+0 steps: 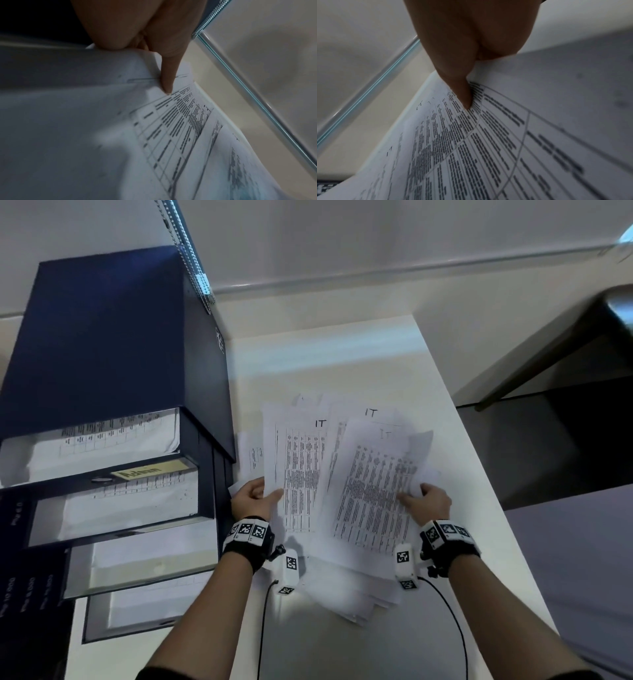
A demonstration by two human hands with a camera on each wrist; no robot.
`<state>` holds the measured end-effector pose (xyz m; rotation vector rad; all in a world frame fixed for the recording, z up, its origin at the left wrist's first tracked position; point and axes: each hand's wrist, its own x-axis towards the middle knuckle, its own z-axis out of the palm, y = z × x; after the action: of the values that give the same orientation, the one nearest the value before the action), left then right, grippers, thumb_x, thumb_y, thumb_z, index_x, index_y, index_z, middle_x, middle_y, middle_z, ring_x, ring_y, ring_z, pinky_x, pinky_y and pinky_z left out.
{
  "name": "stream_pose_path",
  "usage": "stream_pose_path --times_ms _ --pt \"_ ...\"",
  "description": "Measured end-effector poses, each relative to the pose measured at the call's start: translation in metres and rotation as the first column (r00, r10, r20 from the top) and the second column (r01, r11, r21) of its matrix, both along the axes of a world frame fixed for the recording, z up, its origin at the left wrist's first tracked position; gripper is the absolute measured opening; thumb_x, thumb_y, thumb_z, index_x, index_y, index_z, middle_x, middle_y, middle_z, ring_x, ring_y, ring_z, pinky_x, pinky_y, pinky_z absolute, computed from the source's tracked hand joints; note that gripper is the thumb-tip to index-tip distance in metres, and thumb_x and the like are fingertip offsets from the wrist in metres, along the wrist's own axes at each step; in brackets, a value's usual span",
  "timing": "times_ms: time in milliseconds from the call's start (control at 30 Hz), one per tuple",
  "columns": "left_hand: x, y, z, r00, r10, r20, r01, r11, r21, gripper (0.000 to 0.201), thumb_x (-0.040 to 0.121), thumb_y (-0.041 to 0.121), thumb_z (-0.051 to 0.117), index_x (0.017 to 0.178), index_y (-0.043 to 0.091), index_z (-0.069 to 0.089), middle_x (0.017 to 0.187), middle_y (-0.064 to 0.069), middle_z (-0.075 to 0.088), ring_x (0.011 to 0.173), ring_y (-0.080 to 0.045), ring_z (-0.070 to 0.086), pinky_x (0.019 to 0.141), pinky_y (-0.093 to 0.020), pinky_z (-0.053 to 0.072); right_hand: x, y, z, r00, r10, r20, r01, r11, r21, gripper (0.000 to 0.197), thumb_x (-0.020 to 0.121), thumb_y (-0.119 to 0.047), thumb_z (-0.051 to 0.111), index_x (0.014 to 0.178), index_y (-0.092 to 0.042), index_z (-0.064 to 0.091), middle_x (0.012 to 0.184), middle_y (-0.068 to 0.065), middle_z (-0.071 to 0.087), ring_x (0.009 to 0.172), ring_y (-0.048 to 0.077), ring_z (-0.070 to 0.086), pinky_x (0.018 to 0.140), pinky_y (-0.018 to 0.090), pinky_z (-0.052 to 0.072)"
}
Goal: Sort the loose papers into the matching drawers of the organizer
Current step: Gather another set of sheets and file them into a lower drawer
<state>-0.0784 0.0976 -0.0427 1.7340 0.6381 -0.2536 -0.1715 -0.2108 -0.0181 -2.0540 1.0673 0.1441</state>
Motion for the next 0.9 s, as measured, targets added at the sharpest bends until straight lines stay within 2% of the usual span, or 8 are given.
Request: stream_pose_path --times_ms 100,200,333,433,567,700,833,900 --pt "0.001 -0.002 -0.001 1.0 -0.027 -0.007 0.027 0.998 0.06 0.018 0.082 0.013 0.078 0.079 0.015 0.061 0.066 0.003 0.054 0.058 -0.013 0.048 0.055 -0.014 0.04 0.001 -0.003 -0.001 1.0 0.017 0.003 -0.017 0.999 -0.048 0.029 0.082 -0.023 0.077 0.066 -0.008 0.058 0.062 0.005 0.058 0.061 0.022 0.06 0.053 0.024 0.039" --pt "0.001 -0.003 -0.001 0.995 -0.104 -0.004 0.103 0.987 0.125 0.039 0.094 0.027 0.062 0.066 0.01 0.041 0.06 -0.002 0.03 0.057 -0.015 0.029 0.048 -0.02 0.025 0.0 0.004 -0.001 0.993 0.111 0.047 -0.109 0.994 -0.028 0.023 0.087 -0.027 0.071 0.074 -0.009 0.067 0.067 0.008 0.067 0.064 0.024 0.067 0.058 0.029 0.053" --pt "0.006 -0.009 0.009 0.93 -0.366 -0.044 0.368 0.928 0.05 0.004 0.093 0.019 0.063 0.089 0.018 0.065 0.083 0.001 0.064 0.075 -0.019 0.058 0.074 -0.028 0.049 0.005 0.027 0.001 0.948 0.318 0.018 -0.318 0.945 0.075 0.017 0.087 -0.027 0.071 0.091 -0.012 0.065 0.087 0.004 0.066 0.07 0.014 0.062 0.053 0.016 0.045" --pt "0.005 -0.013 0.012 0.903 -0.425 -0.069 0.43 0.899 0.086 0.026 0.084 0.01 0.072 0.11 0.012 0.07 0.105 -0.001 0.072 0.097 -0.02 0.067 0.093 -0.035 0.053 0.009 0.042 -0.003 0.922 0.382 0.067 -0.387 0.918 0.084 0.011 0.082 -0.021 0.077 0.083 -0.014 0.068 0.099 0.001 0.056 0.088 0.02 0.06 0.07 0.025 0.054" --pt "0.004 -0.012 0.017 0.935 -0.353 -0.012 0.354 0.935 0.026 0.03 0.073 0.017 0.086 0.098 0.014 0.071 0.092 0.004 0.074 0.086 -0.01 0.069 0.078 -0.025 0.055 0.008 0.047 -0.01 0.942 0.304 0.141 -0.319 0.942 0.102 0.024 0.077 -0.004 0.078 0.068 -0.021 0.064 0.084 0.001 0.067 0.075 0.017 0.065 0.059 0.011 0.049" --pt "0.01 -0.021 0.037 0.966 -0.258 -0.013 0.257 0.964 -0.061 0.033 0.099 0.042 0.052 0.069 0.028 0.044 0.071 0.014 0.042 0.062 0.0 0.04 0.06 -0.015 0.033 0.005 0.046 -0.008 0.92 0.294 0.261 -0.318 0.947 0.054 0.018 0.077 -0.003 0.076 0.082 -0.015 0.063 0.077 0.002 0.068 0.067 0.013 0.061 0.057 0.013 0.05" --pt "0.021 -0.019 0.043 0.99 -0.128 0.055 0.133 0.985 -0.108 0.041 0.106 0.034 0.039 0.135 0.01 0.055 0.13 0.003 0.054 0.126 -0.011 0.048 0.103 -0.017 0.027 0.004 0.038 -0.006 0.908 0.292 0.3 -0.318 0.947 0.042 0.03 0.077 0.002 0.076 0.098 -0.019 0.07 0.078 -0.001 0.069 0.07 0.011 0.065 0.068 0.017 0.056" --pt "0.023 -0.016 0.046 0.987 -0.131 0.093 0.14 0.985 -0.101 0.044 0.105 0.035 0.041 0.137 0.007 0.053 0.136 -0.004 0.054 0.131 -0.018 0.046 0.109 -0.023 0.028 0.002 0.035 -0.004 0.9 0.352 0.256 -0.366 0.931 0.007 0.02 0.081 -0.006 0.075 0.097 -0.018 0.075 0.077 0.0 0.066 0.069 0.017 0.062 0.063 0.022 0.054"
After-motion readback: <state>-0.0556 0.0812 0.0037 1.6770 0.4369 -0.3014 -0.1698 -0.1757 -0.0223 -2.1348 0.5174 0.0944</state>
